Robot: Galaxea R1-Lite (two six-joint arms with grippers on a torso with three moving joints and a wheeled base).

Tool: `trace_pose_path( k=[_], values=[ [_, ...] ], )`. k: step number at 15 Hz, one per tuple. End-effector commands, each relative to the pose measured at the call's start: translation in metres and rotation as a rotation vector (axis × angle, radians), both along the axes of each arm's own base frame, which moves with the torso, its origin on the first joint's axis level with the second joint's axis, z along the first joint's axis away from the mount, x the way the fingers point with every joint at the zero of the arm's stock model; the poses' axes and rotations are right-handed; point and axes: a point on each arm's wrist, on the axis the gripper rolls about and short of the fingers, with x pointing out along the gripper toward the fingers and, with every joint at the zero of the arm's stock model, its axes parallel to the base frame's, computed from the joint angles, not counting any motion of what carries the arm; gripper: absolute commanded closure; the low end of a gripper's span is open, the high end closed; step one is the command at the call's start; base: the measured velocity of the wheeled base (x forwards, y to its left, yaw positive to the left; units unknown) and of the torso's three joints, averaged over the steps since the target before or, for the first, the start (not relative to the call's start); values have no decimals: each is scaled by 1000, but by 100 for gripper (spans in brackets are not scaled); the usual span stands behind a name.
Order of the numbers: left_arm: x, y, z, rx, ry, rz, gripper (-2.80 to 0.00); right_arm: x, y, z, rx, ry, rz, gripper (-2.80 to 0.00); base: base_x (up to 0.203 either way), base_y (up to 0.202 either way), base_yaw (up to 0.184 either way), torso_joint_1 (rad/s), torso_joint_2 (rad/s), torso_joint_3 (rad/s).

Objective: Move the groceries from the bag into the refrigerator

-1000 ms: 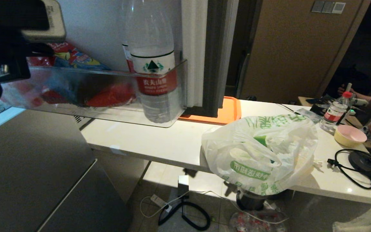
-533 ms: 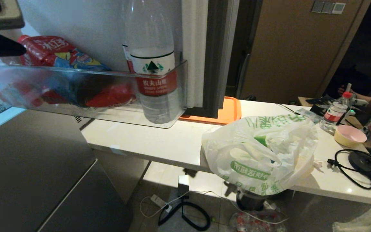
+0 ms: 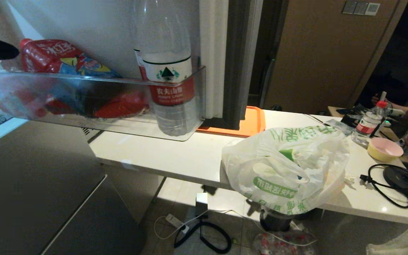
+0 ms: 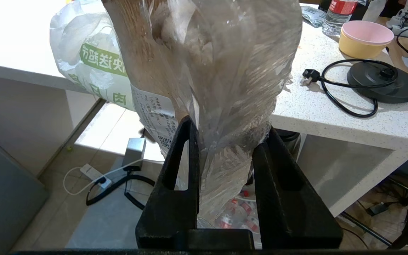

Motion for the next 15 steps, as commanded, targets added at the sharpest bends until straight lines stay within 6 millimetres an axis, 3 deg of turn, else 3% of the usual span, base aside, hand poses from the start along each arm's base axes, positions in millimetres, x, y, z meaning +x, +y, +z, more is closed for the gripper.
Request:
trace_pose_path(
  k=[1,5,15],
  values=[
    [11,-3,-4,-8,-33,-26,0,0,0,0,0,0,0,0,0,0,0,0,0,0],
    [23,-20,-11,-8,-34,-102,0,0,0,0,0,0,2,0,0,0,0,0,0,0],
    [16,-18,-33,50,36,-103,0,0,0,0,0,0,1,0,0,0,0,0,0,0]
  ],
)
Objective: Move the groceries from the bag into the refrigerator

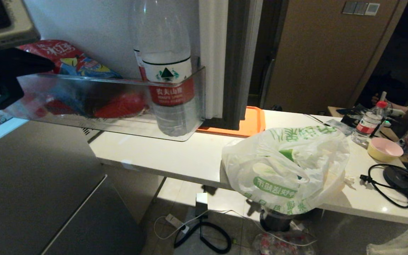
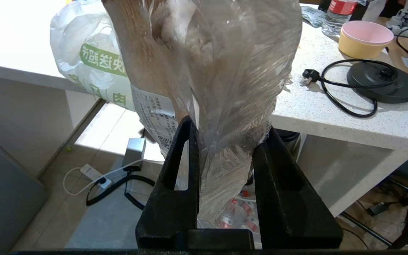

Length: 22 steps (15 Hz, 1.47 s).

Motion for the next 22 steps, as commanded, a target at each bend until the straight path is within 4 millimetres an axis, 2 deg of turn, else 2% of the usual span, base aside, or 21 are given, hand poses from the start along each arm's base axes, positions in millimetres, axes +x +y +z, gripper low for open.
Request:
trace_pose_path(
  k=[1,5,7,9,11,13,16,20,22],
  values=[
    [-2,1,-5,22,24,1,0,0,0,0,0,0,0,0,0,0,0,0,0,0],
    [-6,6,-2,19,8,21,0,0,0,0,1,0,0,0,0,0,0,0,0,0],
    [-11,15,3,11,-16,72,0,0,0,0,1,0,0,0,0,0,0,0,0,0],
    [-14,38,9,-8,-45,199,0,0,0,0,1,0,0,0,0,0,0,0,0,0],
    [-16,58,16,-155,-88,329,0,0,0,0,1,0,0,0,0,0,0,0,0,0],
    [-20,78,23,-239,-133,401,0,0,0,0,0,0,0,0,0,0,0,0,0,0],
    [-30,110,25,-274,-162,488,0,0,0,0,1,0,1,0,0,0,0,0,0,0],
    [-54,140,21,-330,-162,532,0,0,0,0,1,0,0,0,0,0,0,0,0,0],
    [-72,147,13,-423,-152,522,0,0,0,0,1,0,2,0,0,0,0,0,0,0]
  ],
)
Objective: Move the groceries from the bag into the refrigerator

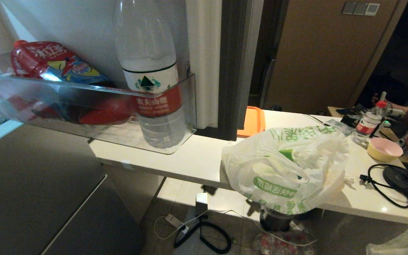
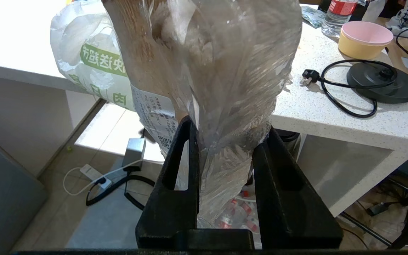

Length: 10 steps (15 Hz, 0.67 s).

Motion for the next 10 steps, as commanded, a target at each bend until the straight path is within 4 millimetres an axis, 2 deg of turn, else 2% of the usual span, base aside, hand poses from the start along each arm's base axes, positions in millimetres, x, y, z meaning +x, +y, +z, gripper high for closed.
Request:
trace_pose_path(
  k=[1,7,10],
  values=[
    [-23,-1,-11,-124,-28,3,0,0,0,0,0,1,1,0,0,0,0,0,0,0],
    [-36,-44,-45,-748,-98,-182,0,0,0,0,-1,1,0,0,0,0,0,0,0,0],
    [-37,-61,-73,-940,-122,-281,0,0,0,0,-1,1,0,0,0,0,0,0,0,0]
  ],
)
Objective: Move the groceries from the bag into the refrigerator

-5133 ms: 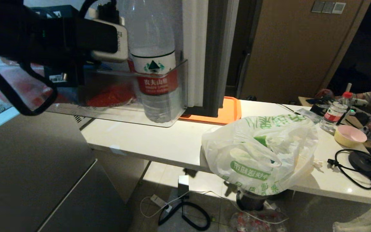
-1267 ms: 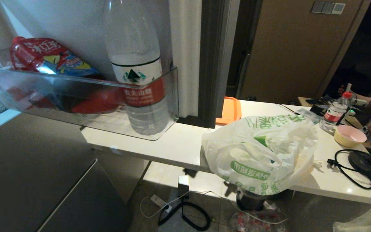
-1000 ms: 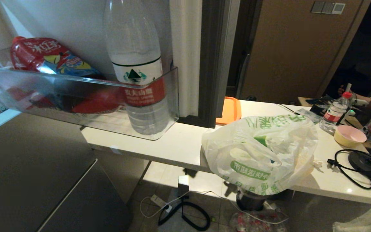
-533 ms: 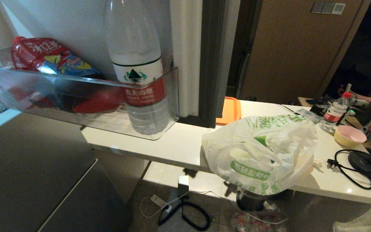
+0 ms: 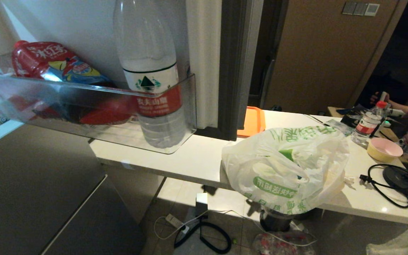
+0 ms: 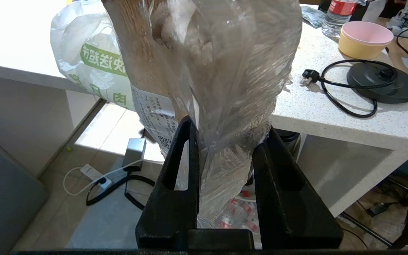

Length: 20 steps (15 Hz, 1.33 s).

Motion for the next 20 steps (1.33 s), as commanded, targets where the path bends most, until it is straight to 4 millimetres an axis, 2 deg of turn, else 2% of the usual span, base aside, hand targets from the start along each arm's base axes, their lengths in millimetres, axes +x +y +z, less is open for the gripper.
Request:
trace_pose_path(
  k=[1,4,7,9,11,13,16,18,20],
  values=[
    [-8,-15,-30,-96,-33,-58,0,0,0,0,1,-1,0,0,0,0,0,0,0,0],
    [-9,-24,-88,-115,-42,-126,0,0,0,0,0,1,0,0,0,0,0,0,0,0],
    [-28,-45,-142,-92,-52,-244,0,0,0,0,0,1,0,0,0,0,0,0,0,0],
    [-38,-55,-179,-17,-6,-328,0,0,0,0,1,1,0,0,0,0,0,0,0,0],
    [-50,-57,-216,135,68,-272,0,0,0,0,2,1,0,0,0,0,0,0,0,0],
    [-65,-57,-228,249,114,-46,0,0,0,0,2,1,0,0,0,0,0,0,0,0],
    [-92,-62,-241,275,147,110,0,0,0,0,1,1,0,0,0,0,0,0,0,0],
    [-104,-64,-248,246,182,80,0,0,0,0,2,1,0,0,0,0,0,0,0,0],
    [-105,-63,-248,243,194,49,0,0,0,0,1,1,0,0,0,0,0,0,0,0]
  ],
)
